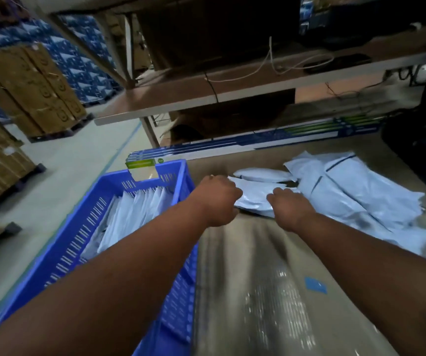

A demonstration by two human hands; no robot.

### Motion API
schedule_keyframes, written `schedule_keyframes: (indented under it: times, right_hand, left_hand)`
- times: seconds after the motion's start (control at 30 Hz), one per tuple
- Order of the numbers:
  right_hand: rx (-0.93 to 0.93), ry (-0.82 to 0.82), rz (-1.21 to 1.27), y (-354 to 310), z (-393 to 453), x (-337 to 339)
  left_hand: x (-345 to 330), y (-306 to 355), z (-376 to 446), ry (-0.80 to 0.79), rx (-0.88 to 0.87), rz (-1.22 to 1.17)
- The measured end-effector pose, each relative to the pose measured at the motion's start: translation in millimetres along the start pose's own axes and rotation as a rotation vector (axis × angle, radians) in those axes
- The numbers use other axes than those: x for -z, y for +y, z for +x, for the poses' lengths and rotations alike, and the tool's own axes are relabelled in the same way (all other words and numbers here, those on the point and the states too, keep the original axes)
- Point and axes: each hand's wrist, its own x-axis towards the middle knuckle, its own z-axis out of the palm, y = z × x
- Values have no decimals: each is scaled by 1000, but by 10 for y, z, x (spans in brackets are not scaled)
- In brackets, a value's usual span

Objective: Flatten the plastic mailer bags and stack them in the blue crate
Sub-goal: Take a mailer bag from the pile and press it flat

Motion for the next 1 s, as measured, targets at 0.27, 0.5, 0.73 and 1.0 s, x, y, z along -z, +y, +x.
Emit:
schedule_keyframes:
  times: [0.27,0.5,0.73,1.0]
  right_hand:
    - [-81,208,545,408,-387,128]
    - [126,27,1004,698,-1692,108]
    - [-259,18,1170,869,-2460,-483]
    - [-338,115,914,897,-2515,-567]
  left_hand:
    - [138,661,-54,9,87,-152]
    - [-224,1473,-562,290,96,-346]
    - [-766,2232,-791,221,231,-549]
    - [-883,3023,-702,199,90,-479]
